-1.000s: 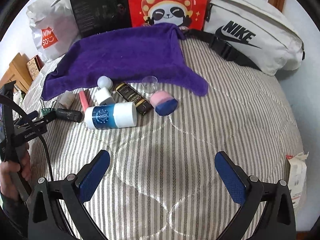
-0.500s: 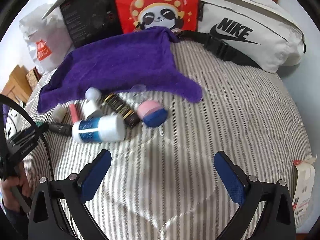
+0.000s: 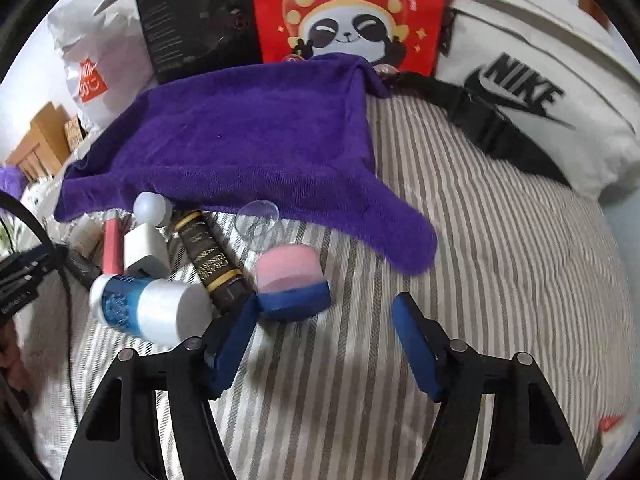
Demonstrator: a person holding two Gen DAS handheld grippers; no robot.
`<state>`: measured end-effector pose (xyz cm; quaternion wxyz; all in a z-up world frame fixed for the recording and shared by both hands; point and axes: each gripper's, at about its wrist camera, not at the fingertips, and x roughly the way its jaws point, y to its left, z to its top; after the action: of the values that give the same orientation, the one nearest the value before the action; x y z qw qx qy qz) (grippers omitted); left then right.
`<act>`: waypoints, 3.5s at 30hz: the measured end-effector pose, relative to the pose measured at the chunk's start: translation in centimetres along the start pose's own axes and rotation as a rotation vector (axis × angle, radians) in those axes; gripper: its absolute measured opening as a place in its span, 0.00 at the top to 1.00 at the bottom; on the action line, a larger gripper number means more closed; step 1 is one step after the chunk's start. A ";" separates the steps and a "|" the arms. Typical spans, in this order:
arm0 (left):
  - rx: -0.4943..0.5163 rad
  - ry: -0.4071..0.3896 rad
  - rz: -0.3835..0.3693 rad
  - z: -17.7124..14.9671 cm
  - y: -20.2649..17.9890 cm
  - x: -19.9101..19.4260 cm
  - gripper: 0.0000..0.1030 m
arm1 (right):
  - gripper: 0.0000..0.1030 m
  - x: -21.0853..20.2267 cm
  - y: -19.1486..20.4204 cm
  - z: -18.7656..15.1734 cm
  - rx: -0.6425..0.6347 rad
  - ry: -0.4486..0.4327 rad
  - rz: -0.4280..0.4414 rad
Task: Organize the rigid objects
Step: 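Grasp the green binder clip with the left tool while the right tool grasps the pink-lidded blue container, then carry the clip and container onto the purple towel and open both tools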
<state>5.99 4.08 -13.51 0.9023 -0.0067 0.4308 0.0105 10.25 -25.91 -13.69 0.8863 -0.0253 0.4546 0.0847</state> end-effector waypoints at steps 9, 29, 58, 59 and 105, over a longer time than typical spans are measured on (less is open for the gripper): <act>0.001 0.000 0.001 0.0 0.0 0.0 0.62 | 0.62 0.5 0.8 0.9 -0.013 -0.041 -0.002; 0.001 0.000 0.001 0.0 0.0 0.0 0.62 | 0.63 -0.1 0.6 0.2 0.037 -0.082 -0.001; -0.047 -0.104 -0.077 8.5 4.3 -5.2 0.62 | 0.63 -4.7 1.2 12.4 -0.043 -0.239 0.058; -0.046 -0.105 -0.075 9.3 4.4 -4.9 0.62 | 0.63 -4.2 1.2 13.1 -0.046 -0.238 0.062; 0.009 0.094 -0.141 18.5 -0.2 11.1 0.62 | 0.43 12.0 2.7 19.1 -0.115 0.084 0.115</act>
<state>27.30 4.46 -10.51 0.8796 -0.0332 0.4713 -0.0554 31.96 -19.44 -12.18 0.8572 -0.0536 0.4866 0.1602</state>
